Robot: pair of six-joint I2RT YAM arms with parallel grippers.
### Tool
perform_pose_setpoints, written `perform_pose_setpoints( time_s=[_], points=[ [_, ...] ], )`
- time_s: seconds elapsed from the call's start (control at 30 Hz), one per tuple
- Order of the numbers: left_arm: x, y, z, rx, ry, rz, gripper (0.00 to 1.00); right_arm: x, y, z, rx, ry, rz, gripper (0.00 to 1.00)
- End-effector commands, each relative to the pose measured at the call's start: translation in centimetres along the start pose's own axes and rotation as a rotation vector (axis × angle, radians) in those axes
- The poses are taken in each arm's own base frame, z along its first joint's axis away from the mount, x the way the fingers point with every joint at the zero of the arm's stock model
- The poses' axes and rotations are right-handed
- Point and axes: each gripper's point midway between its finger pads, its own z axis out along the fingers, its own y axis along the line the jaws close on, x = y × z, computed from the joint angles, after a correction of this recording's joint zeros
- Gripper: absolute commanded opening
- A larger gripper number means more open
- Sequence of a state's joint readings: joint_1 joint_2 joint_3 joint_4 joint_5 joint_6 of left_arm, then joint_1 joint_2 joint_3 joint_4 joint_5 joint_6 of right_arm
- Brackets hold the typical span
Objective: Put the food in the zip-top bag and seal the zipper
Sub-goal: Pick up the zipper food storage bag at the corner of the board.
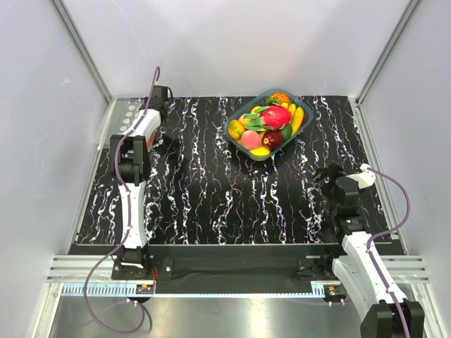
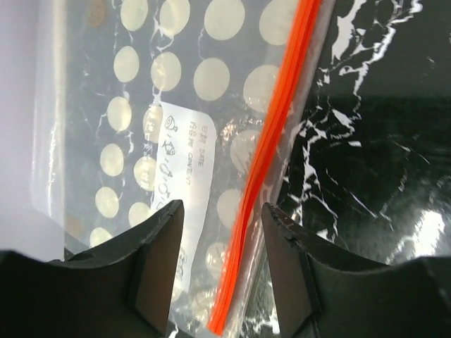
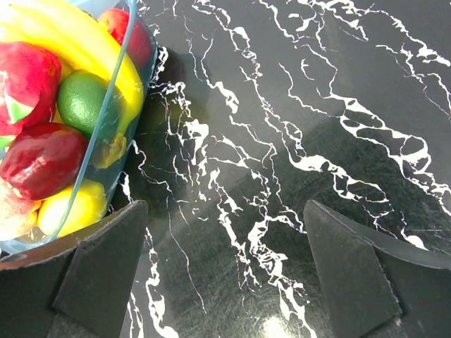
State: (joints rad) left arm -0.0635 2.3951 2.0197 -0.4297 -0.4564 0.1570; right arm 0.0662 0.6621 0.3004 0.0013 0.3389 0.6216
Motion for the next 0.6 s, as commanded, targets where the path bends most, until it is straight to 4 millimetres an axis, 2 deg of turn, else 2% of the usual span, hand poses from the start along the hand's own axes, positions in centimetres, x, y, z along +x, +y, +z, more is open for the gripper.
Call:
perform_pose_setpoints(
  time_s=[0.0,0.17,0.57],
  points=[
    [-3.3,1.0,-0.2,-0.002,-0.074,-0.025,0.53,-0.9,0.9,0.1,-0.034,-0.030,0.008,1.00],
    [-2.7,0.7,0.6,-0.017,-0.034,-0.018,0.53,-1.0,0.9,0.1,-0.033,-0.031,0.006,1.00],
    [-1.3,0.5,0.3,-0.027,0.021,0.060,0.52,-0.9,0.9,0.1,-0.029,-0.027,0.006,1.00]
  ],
)
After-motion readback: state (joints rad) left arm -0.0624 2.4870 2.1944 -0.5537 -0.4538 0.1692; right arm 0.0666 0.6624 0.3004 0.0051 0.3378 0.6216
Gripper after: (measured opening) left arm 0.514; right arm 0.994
